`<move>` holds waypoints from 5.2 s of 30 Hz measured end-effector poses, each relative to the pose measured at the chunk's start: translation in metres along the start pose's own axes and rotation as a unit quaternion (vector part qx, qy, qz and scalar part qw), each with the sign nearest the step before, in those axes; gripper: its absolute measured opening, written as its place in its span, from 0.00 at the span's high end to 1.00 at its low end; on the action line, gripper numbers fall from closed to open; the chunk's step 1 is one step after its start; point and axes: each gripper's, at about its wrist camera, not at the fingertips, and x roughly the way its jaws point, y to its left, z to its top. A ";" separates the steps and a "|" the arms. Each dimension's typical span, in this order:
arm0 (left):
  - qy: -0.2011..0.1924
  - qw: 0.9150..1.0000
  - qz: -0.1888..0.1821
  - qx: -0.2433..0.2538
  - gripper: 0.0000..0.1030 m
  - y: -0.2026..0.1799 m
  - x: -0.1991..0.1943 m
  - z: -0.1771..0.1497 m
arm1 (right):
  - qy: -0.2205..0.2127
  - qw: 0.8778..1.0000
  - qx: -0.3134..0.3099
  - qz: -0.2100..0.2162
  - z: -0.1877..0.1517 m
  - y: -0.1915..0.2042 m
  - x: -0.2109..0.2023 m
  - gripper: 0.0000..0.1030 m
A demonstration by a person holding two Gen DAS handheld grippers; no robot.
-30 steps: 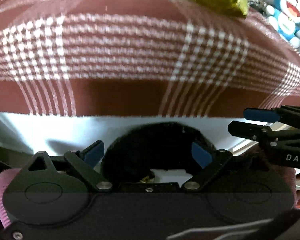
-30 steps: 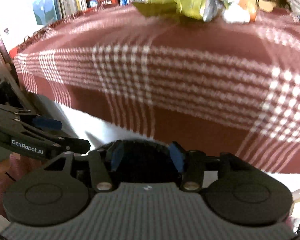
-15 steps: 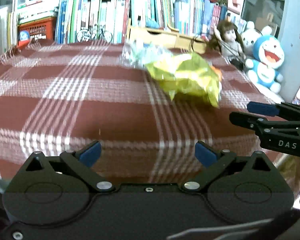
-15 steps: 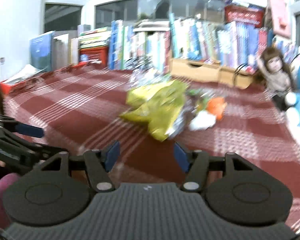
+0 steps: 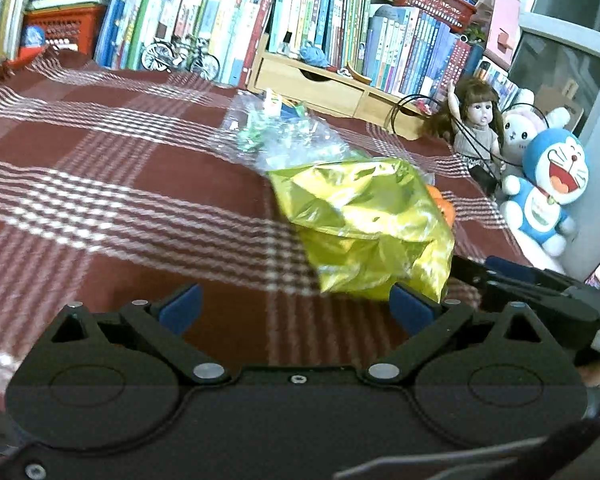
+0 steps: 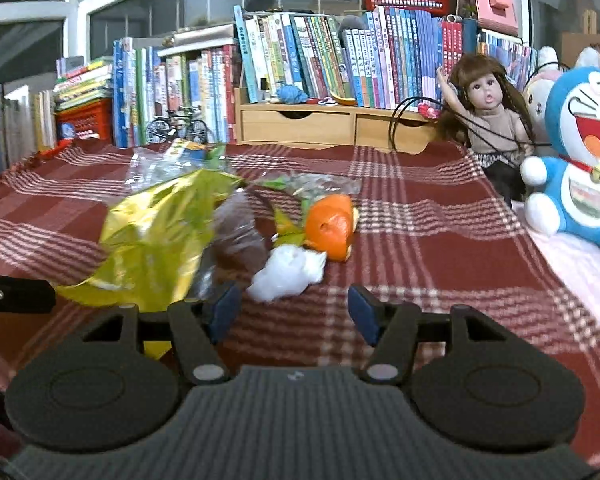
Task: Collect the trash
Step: 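Grasp the gold foil bag with the left tool while the right tool grasps the white tissue, then lift the foil bag and tissue and carry them toward the table edge, then open the left tool over the black bin while the right tool drops the tissue, then move both open tools back over the table items, then grasp the clear plastic bag with the left tool while the right tool grasps the brown crumpled paper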
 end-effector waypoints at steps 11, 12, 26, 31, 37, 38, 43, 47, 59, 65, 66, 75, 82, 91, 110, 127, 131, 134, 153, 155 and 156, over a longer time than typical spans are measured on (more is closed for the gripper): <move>0.011 1.000 0.000 -0.026 0.07 -0.019 0.061 0.024 | 0.030 0.999 -0.008 0.019 0.011 -0.002 0.046 0.59; 0.009 1.000 0.002 -0.027 0.07 -0.020 0.063 0.024 | 0.033 0.999 -0.005 0.022 0.011 -0.001 0.048 0.61; -0.041 0.998 0.038 0.025 0.53 -0.040 0.051 0.018 | 0.007 0.999 0.021 0.024 0.010 -0.003 0.026 0.72; -0.049 0.998 0.036 0.020 0.53 -0.030 0.032 0.016 | 0.005 1.000 0.007 0.024 0.012 -0.002 0.018 0.72; -0.066 0.997 0.039 0.027 0.54 -0.020 0.004 0.014 | -0.004 1.000 0.000 0.028 0.015 0.006 0.003 0.72; -0.070 0.996 0.041 0.029 0.54 -0.020 0.000 0.014 | -0.006 0.999 -0.002 0.032 0.015 0.008 0.000 0.72; -0.080 0.995 0.047 0.039 0.53 -0.017 -0.022 0.008 | -0.015 0.998 -0.008 0.053 0.015 0.016 -0.017 0.72; -0.079 0.995 0.045 0.042 0.53 -0.013 -0.041 -0.003 | -0.018 0.997 -0.008 0.075 0.009 0.024 -0.033 0.72; -0.040 0.995 0.033 0.080 0.53 -0.007 -0.095 -0.055 | 0.000 0.990 -0.021 0.139 -0.023 0.050 -0.087 0.72; 0.012 0.996 0.019 0.088 0.53 0.001 -0.118 -0.091 | 0.041 0.985 -0.038 0.165 -0.051 0.064 -0.109 0.72; 0.024 0.995 0.017 0.092 0.53 0.004 -0.121 -0.098 | 0.050 0.983 -0.041 0.169 -0.056 0.066 -0.111 0.72; 0.123 0.983 0.042 0.132 0.53 0.019 -0.109 -0.152 | 0.145 0.970 -0.069 0.184 -0.110 0.079 -0.100 0.72; 0.186 0.969 0.065 0.151 0.53 0.031 -0.066 -0.186 | 0.193 0.962 -0.078 0.178 -0.141 0.082 -0.070 0.72; 0.242 0.956 0.072 0.152 0.53 0.040 -0.039 -0.217 | 0.227 0.953 -0.072 0.186 -0.157 0.083 -0.050 0.70; 0.240 0.954 0.081 0.159 0.18 0.034 -0.032 -0.211 | 0.224 0.953 -0.063 0.193 -0.151 0.087 -0.042 0.49; 0.142 0.970 0.044 0.191 0.11 0.002 -0.091 -0.146 | 0.131 0.965 -0.059 0.220 -0.090 0.077 -0.091 0.38; 0.099 0.974 0.037 0.198 0.07 -0.008 -0.106 -0.118 | 0.085 0.970 -0.067 0.219 -0.062 0.072 -0.112 0.33; 0.070 0.976 0.039 0.201 0.05 -0.012 -0.110 -0.093 | 0.053 0.975 -0.078 0.200 -0.042 0.067 -0.118 0.30; 0.018 0.999 0.035 0.006 0.03 0.005 0.017 0.054 | 0.013 0.997 -0.035 0.071 0.006 0.034 -0.019 0.28; 0.018 0.999 0.031 -0.006 0.03 0.004 0.032 0.064 | 0.016 0.997 -0.033 0.072 0.007 0.035 -0.009 0.28; 0.019 0.999 0.031 -0.009 0.03 0.002 0.040 0.069 | 0.017 0.997 -0.032 0.072 0.007 0.035 -0.004 0.28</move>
